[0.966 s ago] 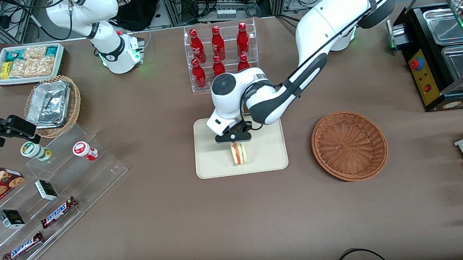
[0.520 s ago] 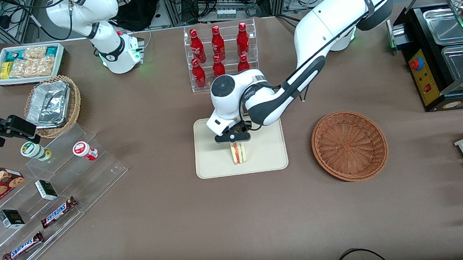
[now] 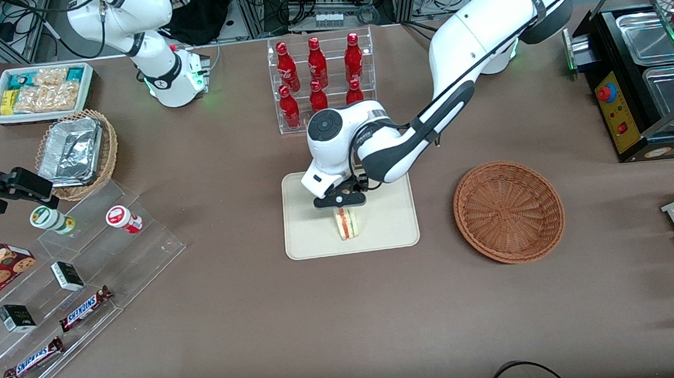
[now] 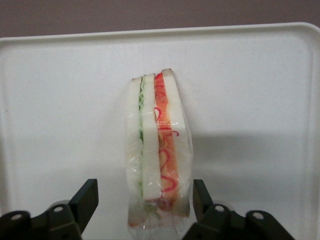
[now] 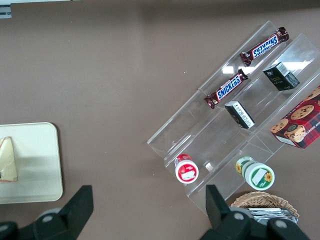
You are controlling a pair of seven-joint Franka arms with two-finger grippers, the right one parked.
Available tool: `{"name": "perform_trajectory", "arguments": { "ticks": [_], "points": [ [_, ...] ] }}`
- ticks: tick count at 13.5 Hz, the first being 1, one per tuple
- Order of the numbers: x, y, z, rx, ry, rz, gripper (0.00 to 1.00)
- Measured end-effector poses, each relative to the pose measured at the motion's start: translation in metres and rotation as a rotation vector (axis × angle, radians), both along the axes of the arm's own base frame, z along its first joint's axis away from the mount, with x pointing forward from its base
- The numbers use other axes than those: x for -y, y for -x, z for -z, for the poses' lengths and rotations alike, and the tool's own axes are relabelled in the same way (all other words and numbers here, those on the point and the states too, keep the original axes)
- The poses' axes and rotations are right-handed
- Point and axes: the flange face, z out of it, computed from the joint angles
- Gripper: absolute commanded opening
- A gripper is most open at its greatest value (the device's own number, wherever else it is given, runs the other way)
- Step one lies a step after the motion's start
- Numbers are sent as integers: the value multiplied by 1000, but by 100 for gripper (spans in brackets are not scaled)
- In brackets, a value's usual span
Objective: Place sandwich from basket to tray
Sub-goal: 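Lower the sandwich onto the tray and open the left gripper, then raise the left gripper away from the sandwich on the tray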
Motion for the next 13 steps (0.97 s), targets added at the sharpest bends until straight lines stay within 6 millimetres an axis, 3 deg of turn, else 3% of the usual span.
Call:
{"name": "perform_trajectory", "arguments": {
  "ticks": [3,7,10,13],
  "points": [
    [-5,-4,-44,59,-23,-86,100],
    [-16,-10,-126,200,4,-261,100],
    [-50,-25,-180,242,-13,-369,100],
    [-95,-36,-221,200,-70,-421,100]
  ]
}}
